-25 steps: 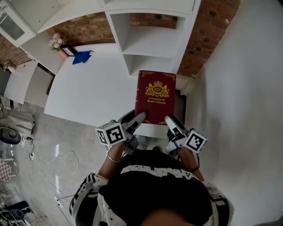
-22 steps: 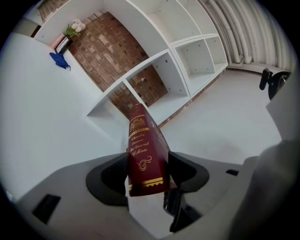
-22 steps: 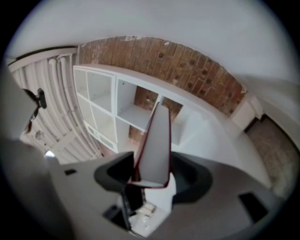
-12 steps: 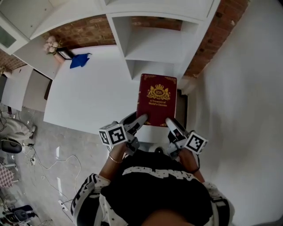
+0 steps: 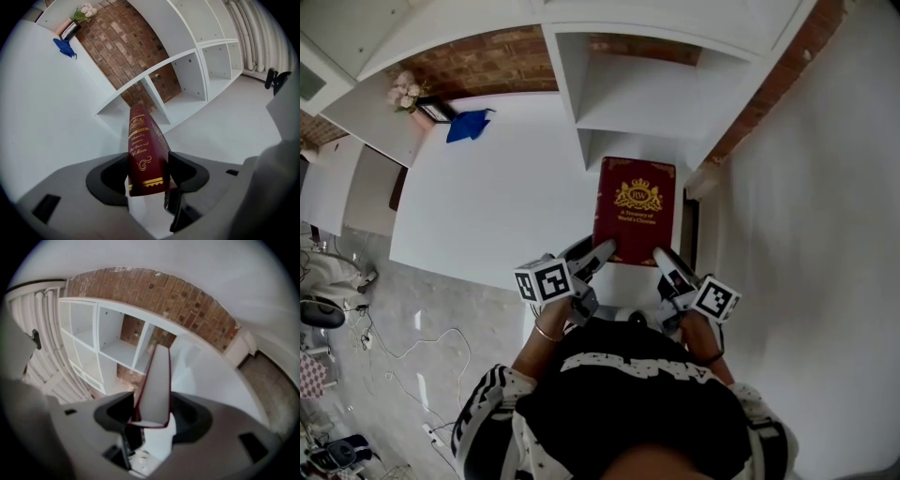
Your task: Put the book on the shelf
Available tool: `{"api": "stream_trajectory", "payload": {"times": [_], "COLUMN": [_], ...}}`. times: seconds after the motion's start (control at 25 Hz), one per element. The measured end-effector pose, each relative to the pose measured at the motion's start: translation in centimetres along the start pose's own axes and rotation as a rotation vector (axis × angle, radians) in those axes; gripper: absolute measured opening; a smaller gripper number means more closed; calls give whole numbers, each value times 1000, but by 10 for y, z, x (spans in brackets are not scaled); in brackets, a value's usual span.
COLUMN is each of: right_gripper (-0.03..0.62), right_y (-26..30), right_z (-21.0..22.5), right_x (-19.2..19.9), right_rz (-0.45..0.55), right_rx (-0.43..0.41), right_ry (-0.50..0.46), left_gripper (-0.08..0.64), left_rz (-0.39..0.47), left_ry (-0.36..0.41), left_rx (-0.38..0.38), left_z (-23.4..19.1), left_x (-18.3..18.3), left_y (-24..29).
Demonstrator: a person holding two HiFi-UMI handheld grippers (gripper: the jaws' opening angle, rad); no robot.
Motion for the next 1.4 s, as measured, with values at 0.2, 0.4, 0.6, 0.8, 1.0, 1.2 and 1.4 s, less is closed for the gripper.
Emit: {"api": "stream_trajectory", "payload": {"times": [0.2, 0.4, 0.6, 0.8, 1.0, 1.2, 1.4], "right_gripper": [264, 264, 264, 264, 264, 264, 264], "right_y": [3, 3, 5, 14, 23, 29, 37], "right_z": [20, 35, 40, 48, 55, 59, 60], "right_x": [3, 5, 3, 1, 0, -4, -6], "right_rz": [11, 16, 11, 3, -5, -17, -27], "right_rx": [117, 200, 213, 204, 205, 211, 182], "right_ry": [61, 117, 121, 128, 150, 140, 139], "left_gripper": [282, 282, 282, 282, 282, 282, 282], "left_rz": [-9, -24, -41, -54, -62, -67, -73], "left_ry": [-33, -51, -71, -76, -93, -109, -115], "left_rx": [20, 10, 9, 3, -12, -23, -27], "left_z": [-10, -20, -25, -36, -47, -53, -59], "left_x": [-1, 2, 7, 10, 12, 14, 13], "left_y": [6, 9, 15, 22, 27, 31, 34]}}
Point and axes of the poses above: the fingertips, and each gripper's own axes: y forward along the fingers, z to its right, x out of its underside, the point moved 2 cm from there along -y, backward along the fingers, and after that the axes turned 13 degrees about y, right-handed, at the moved point
